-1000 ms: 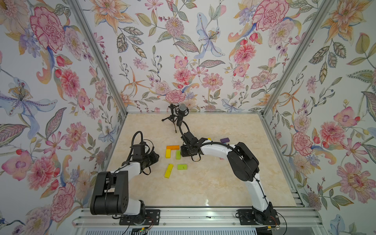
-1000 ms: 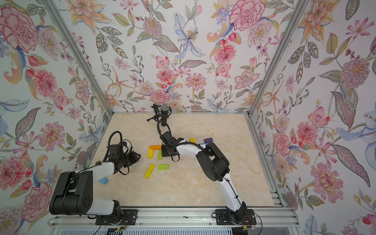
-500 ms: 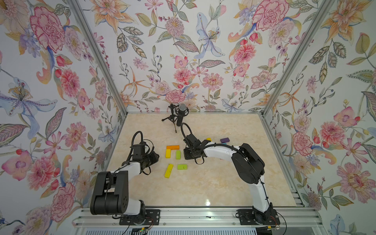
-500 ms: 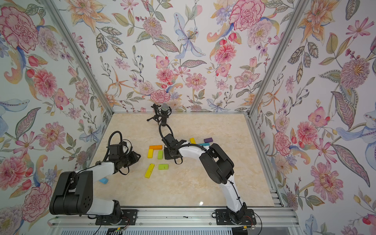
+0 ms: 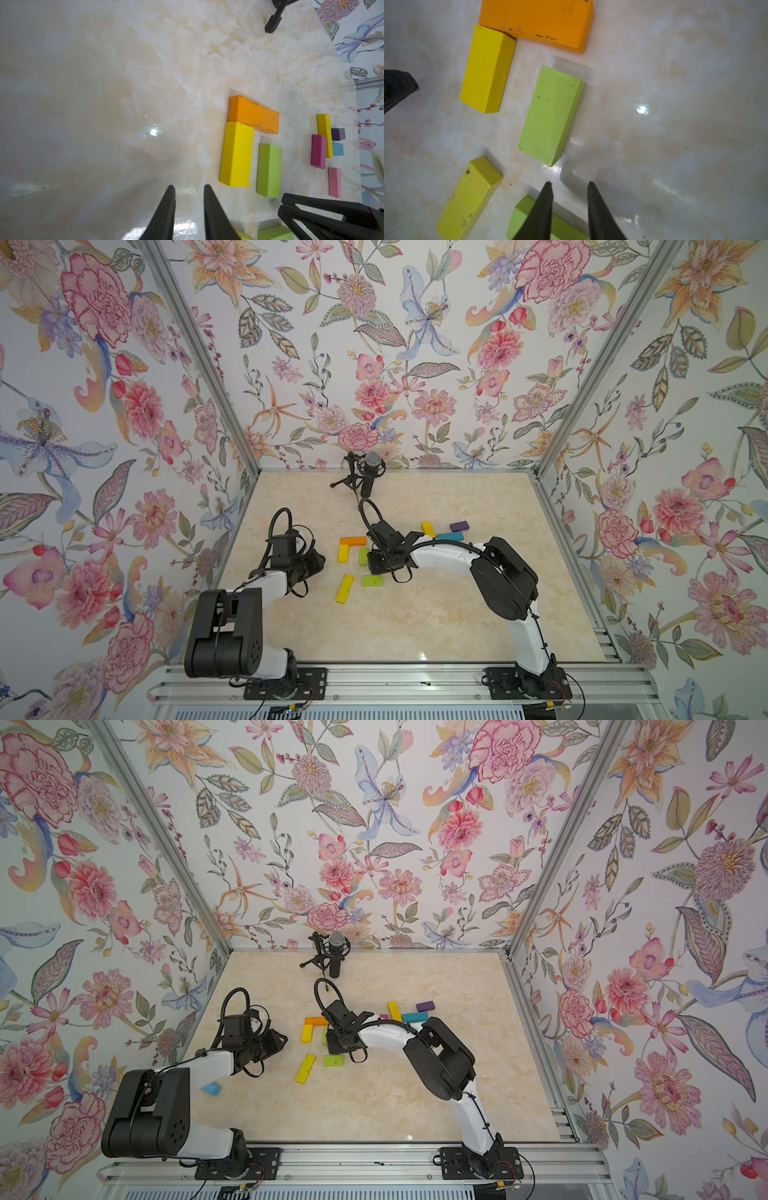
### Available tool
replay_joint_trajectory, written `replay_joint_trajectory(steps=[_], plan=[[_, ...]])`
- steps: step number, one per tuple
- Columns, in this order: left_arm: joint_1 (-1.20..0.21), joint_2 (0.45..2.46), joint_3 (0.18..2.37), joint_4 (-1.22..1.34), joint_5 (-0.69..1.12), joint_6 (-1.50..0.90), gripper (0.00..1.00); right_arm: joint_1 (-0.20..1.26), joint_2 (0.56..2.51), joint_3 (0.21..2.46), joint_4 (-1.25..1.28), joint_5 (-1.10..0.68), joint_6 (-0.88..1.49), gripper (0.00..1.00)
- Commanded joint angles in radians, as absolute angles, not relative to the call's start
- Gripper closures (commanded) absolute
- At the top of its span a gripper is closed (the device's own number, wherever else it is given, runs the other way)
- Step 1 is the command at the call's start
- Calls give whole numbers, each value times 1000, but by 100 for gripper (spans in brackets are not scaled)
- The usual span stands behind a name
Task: Assemble the letter p with building blocks
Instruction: Assemble the building block at the center of the board.
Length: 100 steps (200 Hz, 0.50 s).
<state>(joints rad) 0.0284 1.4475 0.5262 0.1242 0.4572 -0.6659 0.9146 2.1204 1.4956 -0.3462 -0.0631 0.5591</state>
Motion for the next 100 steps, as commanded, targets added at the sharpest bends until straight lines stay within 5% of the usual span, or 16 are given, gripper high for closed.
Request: replay_joint_trajectory(steps=[1,100], plan=[[39,1459,538,118,450,-649,73,922,2143,1521,-353,-87,575,71],[40,1454,537,114,442,-644,73,927,2175,1543,-353,-77,576,72]])
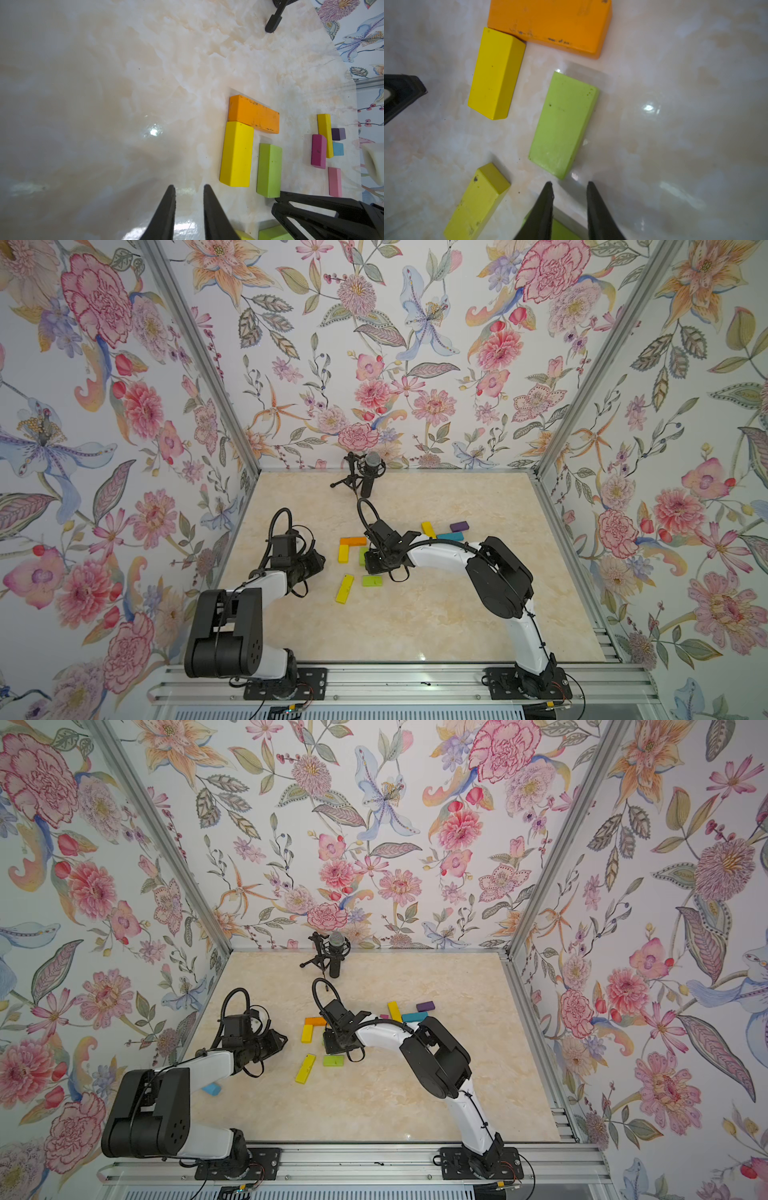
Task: Assemble the letter p with building blocks
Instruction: Assemble the building block at the center of the board.
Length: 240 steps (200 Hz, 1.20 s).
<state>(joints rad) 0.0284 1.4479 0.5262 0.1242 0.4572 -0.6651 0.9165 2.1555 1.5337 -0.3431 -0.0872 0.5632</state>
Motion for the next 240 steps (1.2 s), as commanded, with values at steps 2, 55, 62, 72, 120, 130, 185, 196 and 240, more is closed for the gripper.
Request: replay_joint_trajectory(steps=[2,55,62,72,120,130,185,196,240], plan=[[41,1454,536,114,442,-645,73,927,2175,1542,-353,-76,576,72],[40,1461,545,111,445,-644,73,927,2205,1554,-358,-59,577,72],[40,1460,545,110,444,-644,73,927,2207,1556,-358,-56,577,72],[40,1460,545,110,444,-643,73,925,2212,1560,-359,-55,575,72],[40,1465,545,109,442,-643,74,912,2227,1574,-359,-54,571,71],[40,1465,545,109,442,-643,74,910,2230,1575,-359,-52,569,71],[40,1476,552,110,444,-643,73,900,2245,1593,-362,-50,557,71],[40,1476,554,109,444,-641,73,896,2245,1592,-365,-51,555,71],[40,1475,557,105,444,-641,73,890,2213,1551,-368,-46,553,71]])
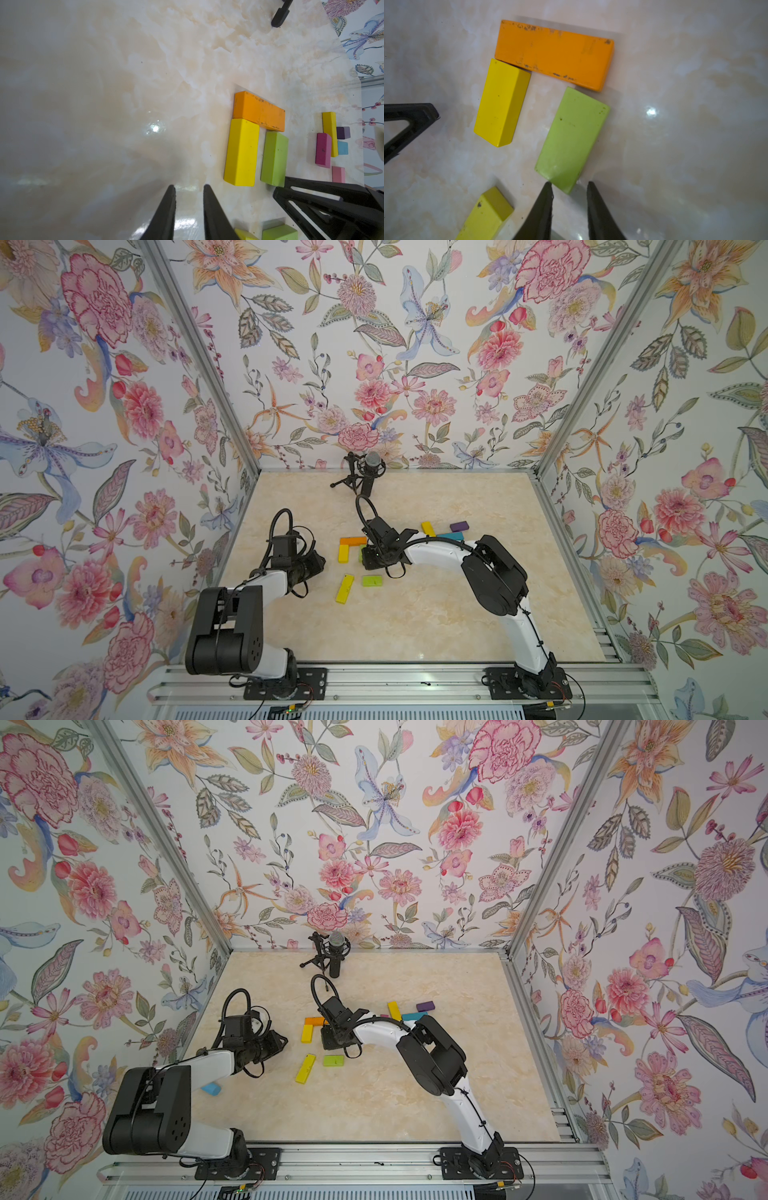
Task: Assemble the letter p with building blocks
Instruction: Assemble the building block at the center of the board.
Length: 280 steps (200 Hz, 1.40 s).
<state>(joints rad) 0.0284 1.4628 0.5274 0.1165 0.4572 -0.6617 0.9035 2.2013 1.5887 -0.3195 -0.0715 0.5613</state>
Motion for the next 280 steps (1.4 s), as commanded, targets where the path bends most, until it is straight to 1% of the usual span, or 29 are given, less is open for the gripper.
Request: replay_joint_trajectory(steps=[1,65,126,189,199,280], plan=[[40,1475,558,105,443,-642,73,890,2212,1551,-367,-45,553,71],[41,1479,561,104,446,-643,73,897,2171,1534,-363,-61,514,69],[39,1494,564,118,460,-655,75,884,2061,1479,-281,-26,492,72],[39,1557,615,152,489,-669,80,796,2126,1534,-282,-44,489,72],[38,1602,627,155,496,-670,81,789,2140,1541,-282,-51,490,72],[20,1654,682,153,494,-677,81,793,2234,1611,-282,-91,483,72]])
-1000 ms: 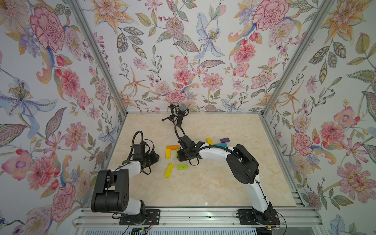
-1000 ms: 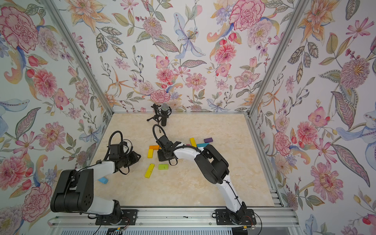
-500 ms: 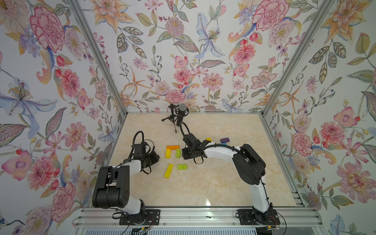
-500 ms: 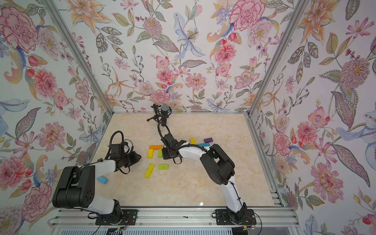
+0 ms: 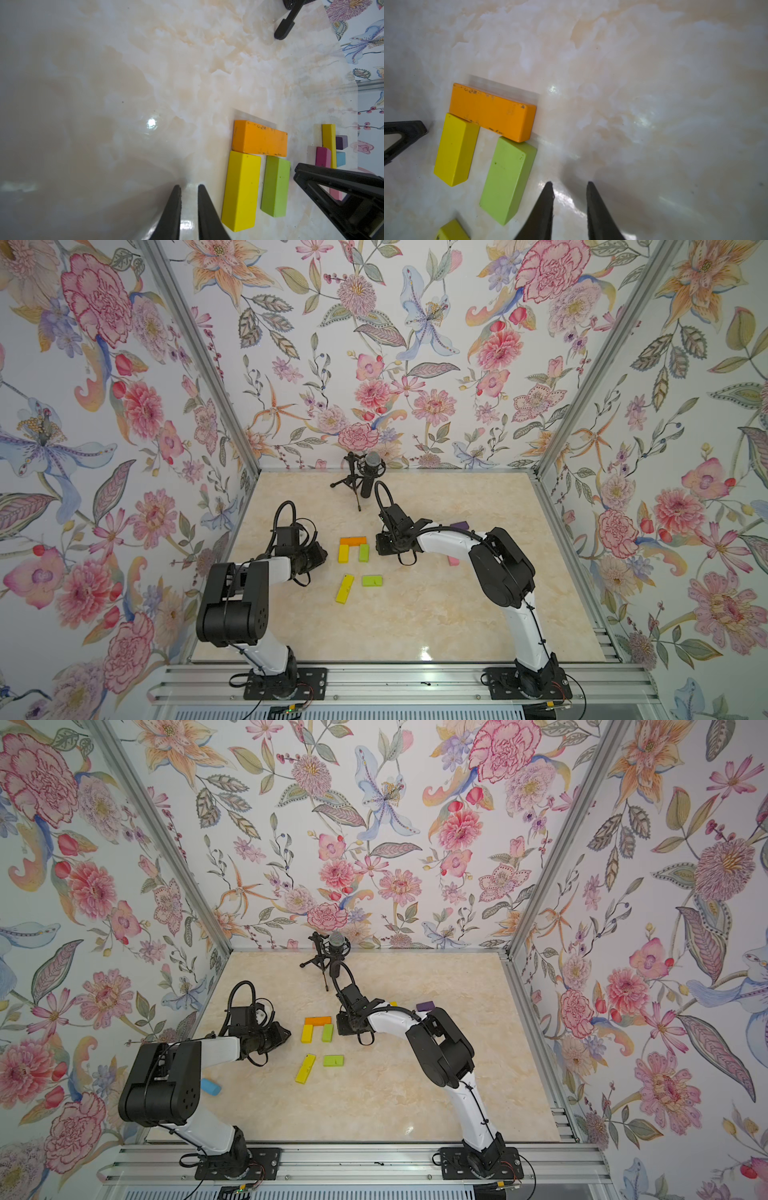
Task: Assemble the letter p with building blocks
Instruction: Assemble the building block at the center of the board.
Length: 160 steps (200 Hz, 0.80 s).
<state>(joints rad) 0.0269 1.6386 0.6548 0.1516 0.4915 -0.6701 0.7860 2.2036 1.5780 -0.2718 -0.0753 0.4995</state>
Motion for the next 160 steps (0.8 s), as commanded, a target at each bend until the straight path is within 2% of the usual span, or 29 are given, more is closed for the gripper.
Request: replay_joint_trajectory(steps=[1,160], plan=[[18,1654,682,153,494,-677,81,793,2234,1612,-282,-91,483,72],[-2,1673,708,148,492,-677,81,820,2279,1668,-292,-97,498,71]])
